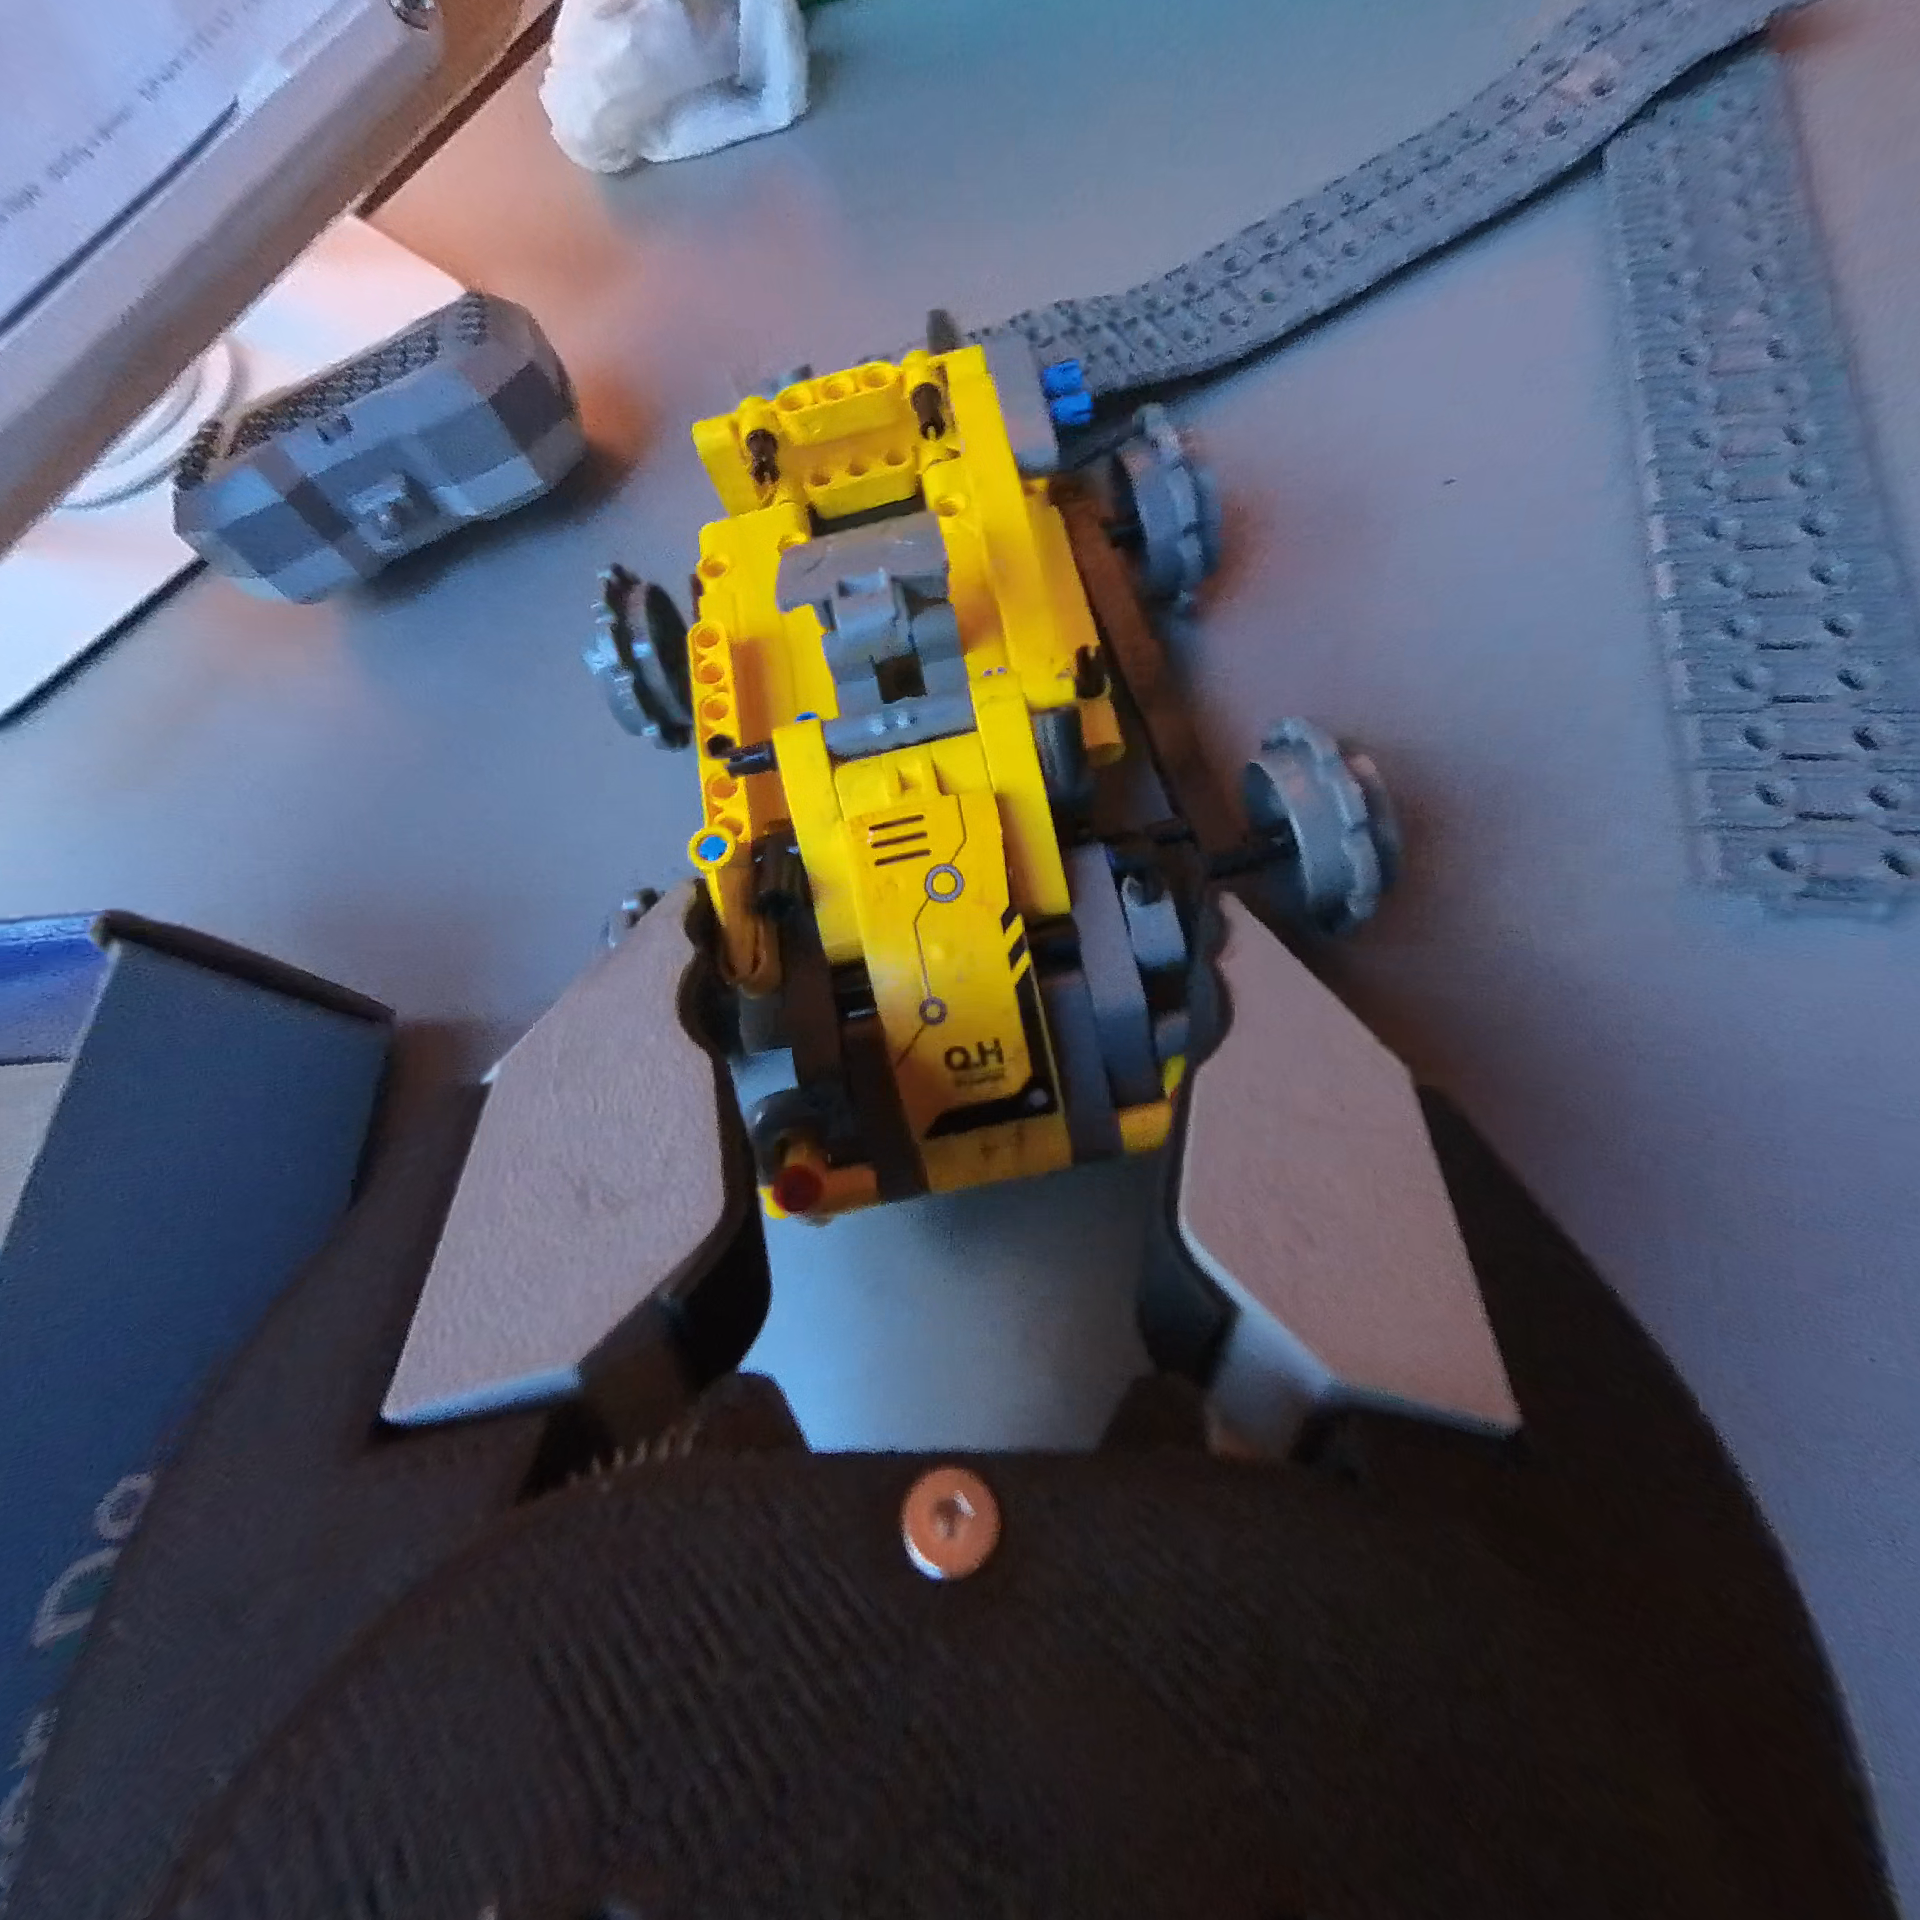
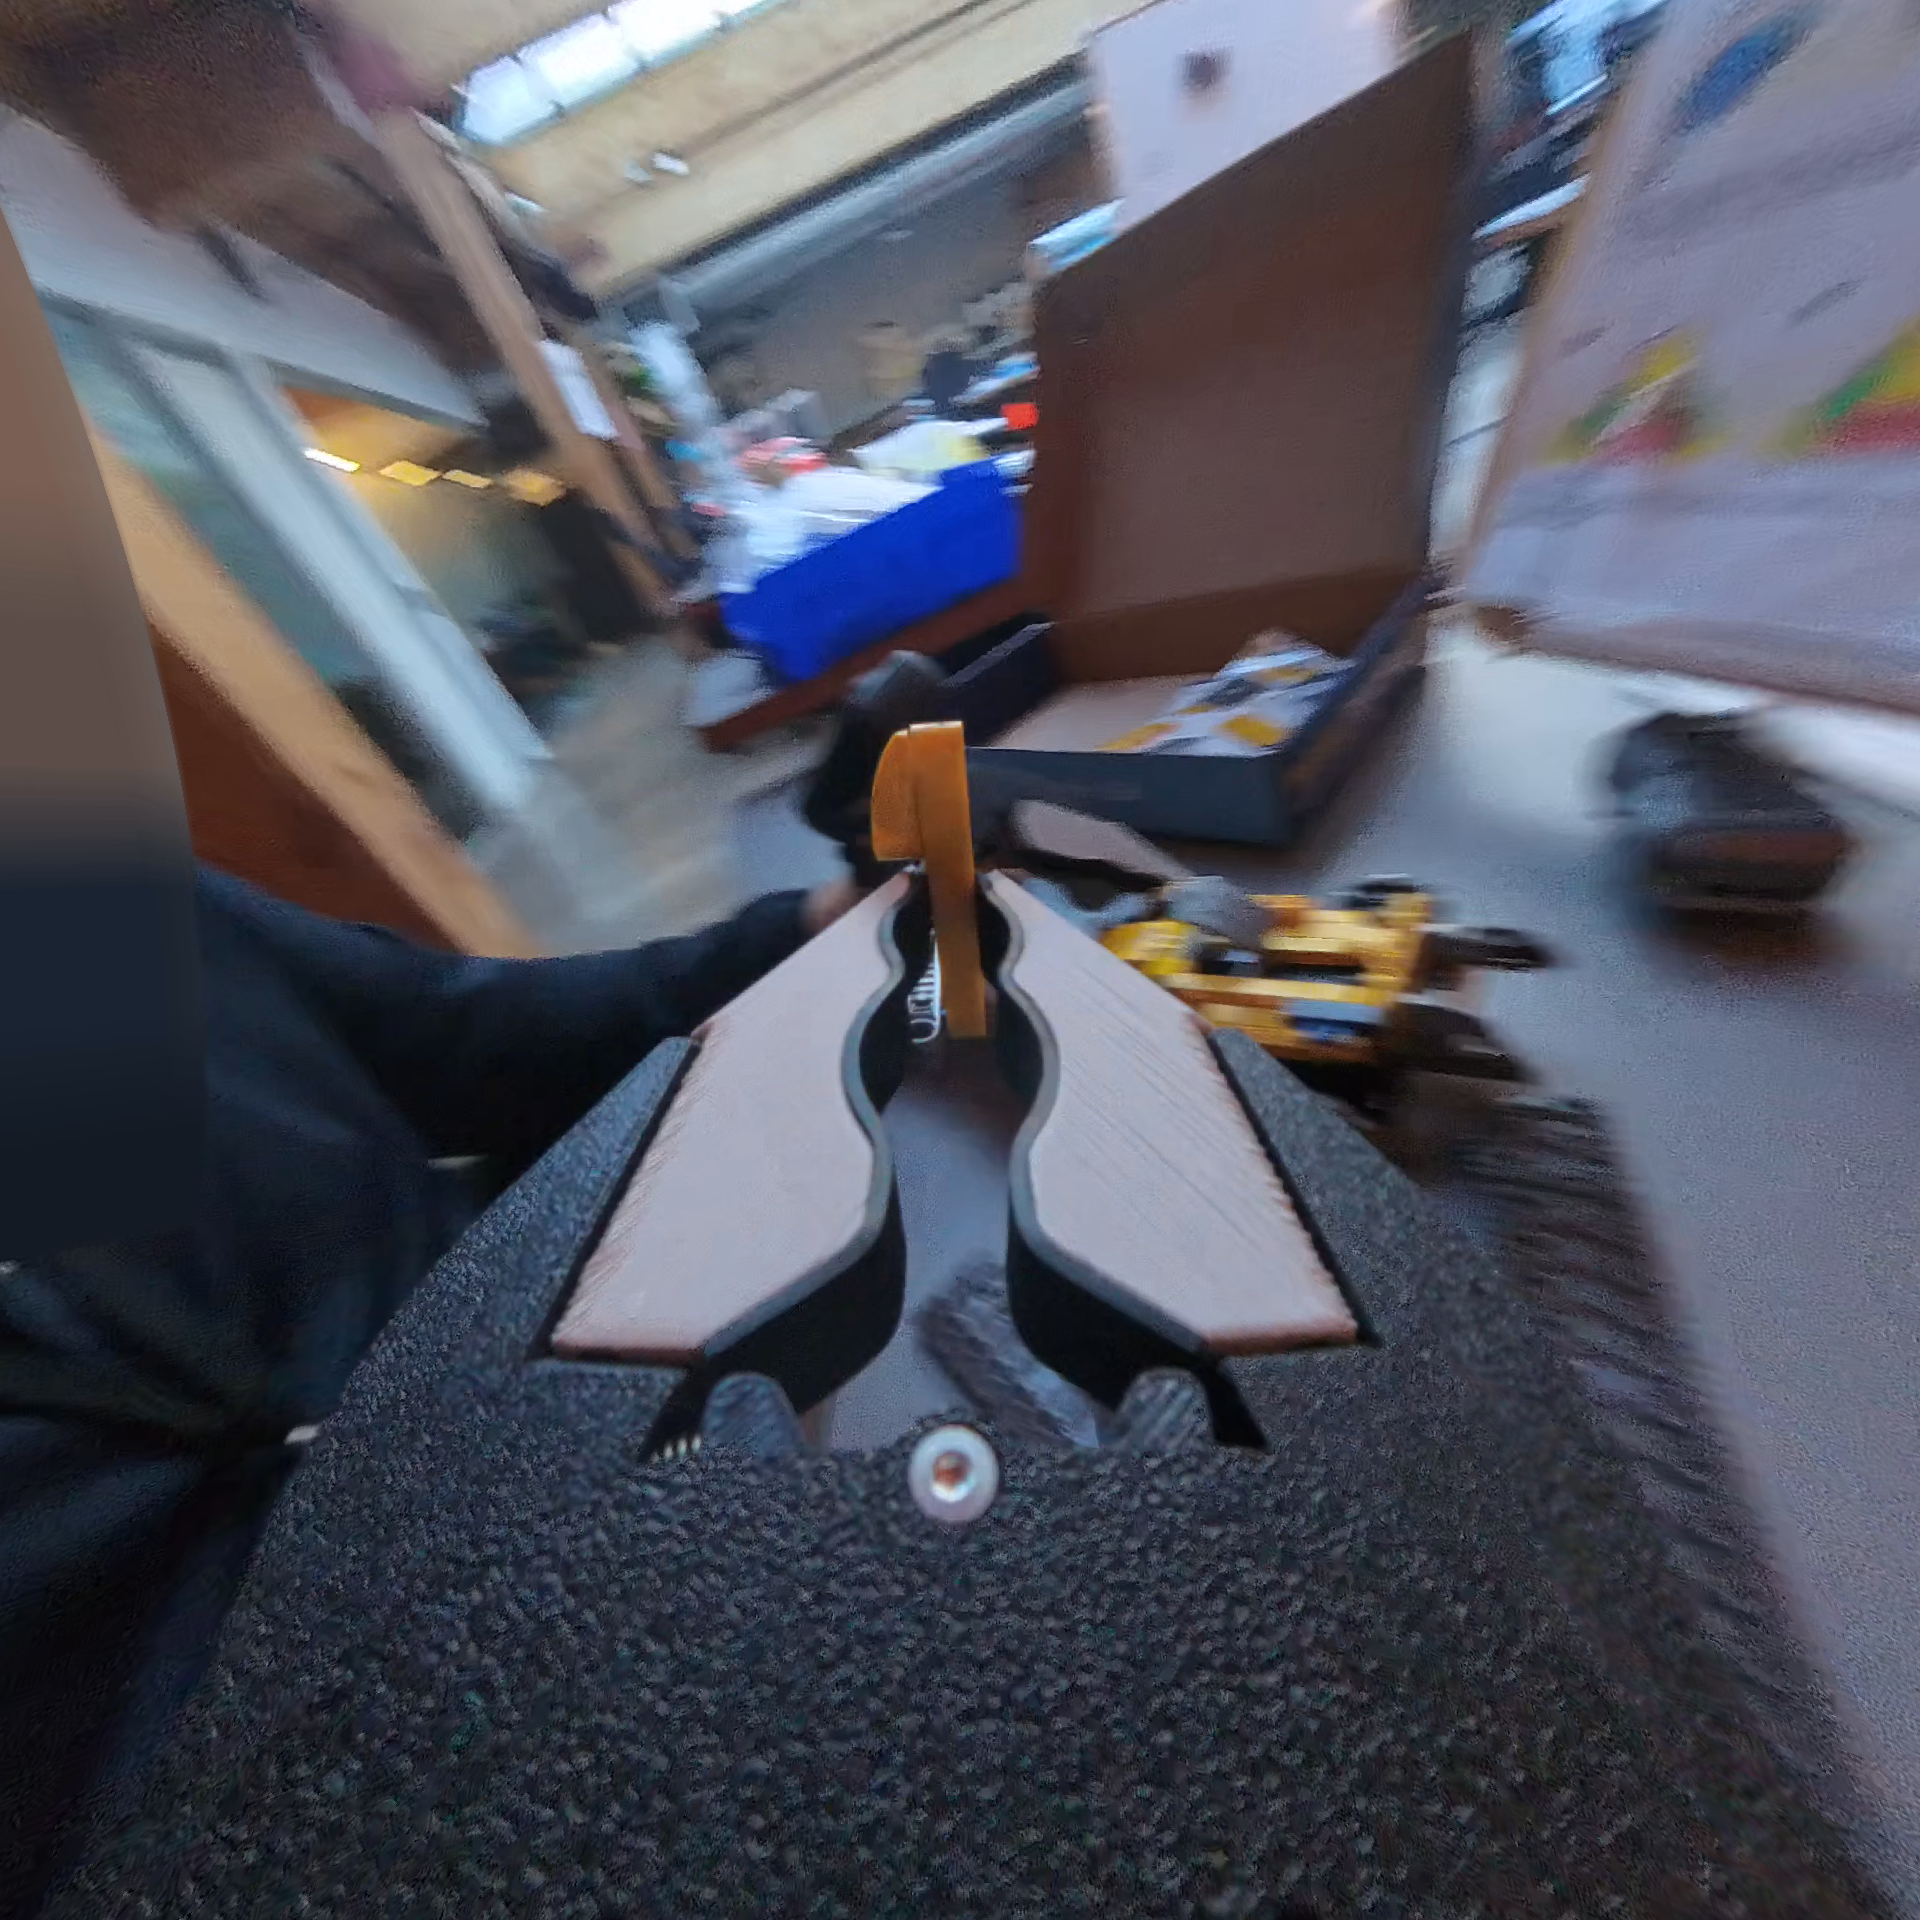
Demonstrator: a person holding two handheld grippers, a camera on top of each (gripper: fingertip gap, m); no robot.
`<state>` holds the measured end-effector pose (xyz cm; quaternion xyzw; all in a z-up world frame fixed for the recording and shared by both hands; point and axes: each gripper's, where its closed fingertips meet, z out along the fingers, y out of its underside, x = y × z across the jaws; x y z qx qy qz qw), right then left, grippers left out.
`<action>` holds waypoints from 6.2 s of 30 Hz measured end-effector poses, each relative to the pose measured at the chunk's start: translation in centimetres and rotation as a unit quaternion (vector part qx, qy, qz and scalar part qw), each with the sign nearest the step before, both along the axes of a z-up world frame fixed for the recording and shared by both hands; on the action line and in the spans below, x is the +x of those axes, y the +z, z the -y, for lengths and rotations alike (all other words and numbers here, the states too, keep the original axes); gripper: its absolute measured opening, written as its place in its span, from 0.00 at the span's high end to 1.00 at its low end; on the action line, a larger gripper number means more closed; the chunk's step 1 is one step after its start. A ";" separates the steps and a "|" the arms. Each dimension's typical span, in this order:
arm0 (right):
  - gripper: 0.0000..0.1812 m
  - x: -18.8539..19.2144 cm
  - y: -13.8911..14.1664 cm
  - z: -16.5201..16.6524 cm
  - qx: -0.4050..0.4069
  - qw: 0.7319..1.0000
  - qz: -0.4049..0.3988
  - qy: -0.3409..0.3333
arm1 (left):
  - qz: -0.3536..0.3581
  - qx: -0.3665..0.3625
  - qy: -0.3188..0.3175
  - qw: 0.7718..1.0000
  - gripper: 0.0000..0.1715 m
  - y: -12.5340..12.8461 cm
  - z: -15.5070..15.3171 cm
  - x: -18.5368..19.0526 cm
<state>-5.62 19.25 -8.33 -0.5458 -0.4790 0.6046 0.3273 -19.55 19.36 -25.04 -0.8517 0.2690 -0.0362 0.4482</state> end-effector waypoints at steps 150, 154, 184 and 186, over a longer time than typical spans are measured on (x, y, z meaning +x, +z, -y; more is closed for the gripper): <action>1.00 10.9 -11.5 -9.2 0.385 0.870 0.136 -0.276 | 0.084 0.024 0.065 0.994 1.00 2.5 12.2 0.0; 0.98 11.0 -11.2 -9.3 0.365 0.880 0.125 -0.276 | 0.118 0.023 0.071 0.990 1.00 2.5 12.1 -0.1; 0.85 -4.3 -9.8 -0.4 0.222 0.952 0.201 -0.061 | 0.098 0.037 0.088 0.991 0.63 3.4 6.9 -1.4; 0.71 -5.3 -10.8 -0.9 0.234 0.942 0.230 -0.074 | 0.100 0.031 0.085 0.991 0.65 3.1 6.9 -1.0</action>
